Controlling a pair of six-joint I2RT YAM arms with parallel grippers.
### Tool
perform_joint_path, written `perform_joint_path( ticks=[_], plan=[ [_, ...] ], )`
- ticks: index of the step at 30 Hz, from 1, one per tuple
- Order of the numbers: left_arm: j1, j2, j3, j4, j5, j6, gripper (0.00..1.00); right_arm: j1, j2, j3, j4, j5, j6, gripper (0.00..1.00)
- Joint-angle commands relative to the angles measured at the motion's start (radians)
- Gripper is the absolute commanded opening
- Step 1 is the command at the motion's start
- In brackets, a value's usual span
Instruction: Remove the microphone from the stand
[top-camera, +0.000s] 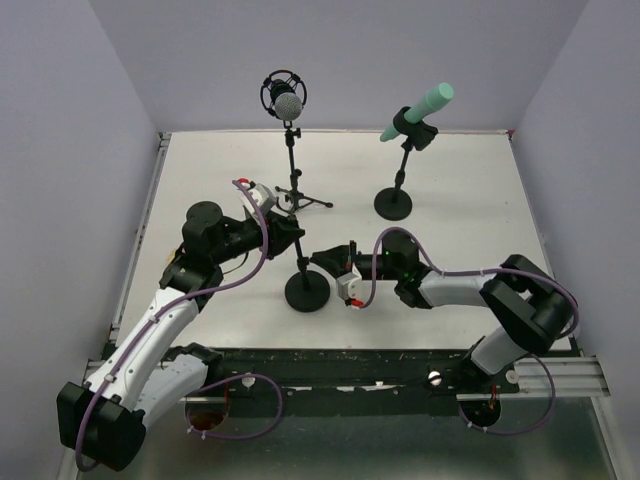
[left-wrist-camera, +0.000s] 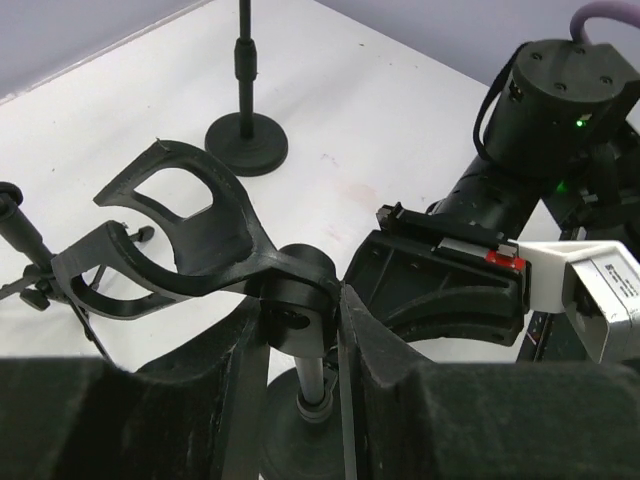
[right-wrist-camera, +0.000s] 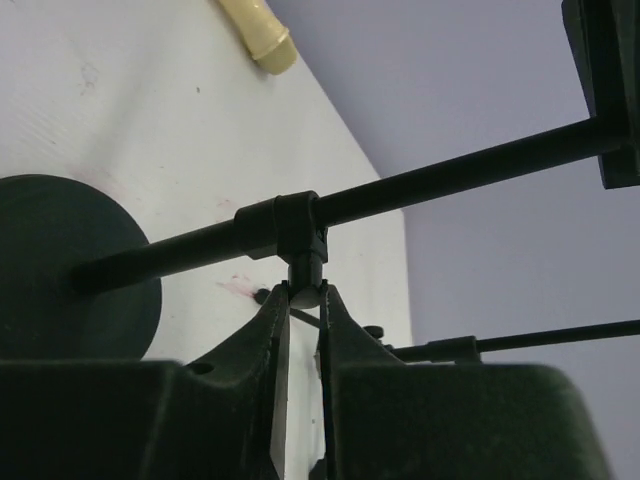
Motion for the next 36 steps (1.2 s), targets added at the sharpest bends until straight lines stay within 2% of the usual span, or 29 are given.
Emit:
perform_joint_path(
  ticks=[1, 2, 4, 6, 8, 10, 13, 18, 23, 27, 30, 36],
  plan=[
    [0.010, 0.003, -0.011, -0.006, 0.014, 0.023, 0.00, 0.008, 0.053, -0.061, 0.582, 0.054, -0.173, 0.25],
    [0.011, 0.002, -0.011, -0.007, 0.016, 0.027, 0.00, 0.006, 0.018, -0.064, 0.508, 0.066, -0.176, 0.32],
    [0.013, 0.000, -0.004, -0.016, 0.019, 0.037, 0.00, 0.006, -0.094, -0.049, 0.244, 0.086, -0.189, 0.44],
    [0.016, -0.003, 0.000, -0.026, 0.028, 0.054, 0.00, 0.006, -0.200, -0.011, -0.149, 0.119, -0.202, 0.57],
    [0.016, -0.007, 0.002, -0.036, 0.032, 0.070, 0.00, 0.005, -0.277, 0.017, -0.405, 0.155, -0.186, 0.63],
    [0.016, -0.012, -0.001, -0.039, 0.037, 0.090, 0.00, 0.005, -0.324, 0.011, -0.495, 0.213, -0.038, 0.69],
    [0.017, -0.023, -0.010, -0.041, 0.034, 0.112, 0.00, 0.000, -0.329, 0.114, -0.691, 0.271, 0.237, 0.70],
    [0.016, -0.038, -0.026, -0.044, 0.026, 0.150, 0.00, -0.034, -0.110, 0.462, -1.110, 0.232, 0.668, 0.68],
    [0.016, -0.053, -0.029, -0.044, 0.014, 0.195, 0.00, -0.139, 0.057, 0.691, -1.278, 0.068, 0.880, 0.66],
    [0.016, -0.072, -0.041, -0.043, -0.015, 0.218, 0.00, -0.212, 0.220, 0.869, -1.442, -0.150, 0.992, 0.59],
    [0.017, -0.075, -0.046, -0.029, -0.024, 0.219, 0.00, -0.216, 0.281, 0.925, -1.488, -0.251, 1.047, 0.58],
    [0.007, -0.078, -0.050, 0.014, -0.070, 0.216, 0.00, -0.216, 0.381, 0.913, -1.482, -0.382, 1.192, 0.61]
  ],
)
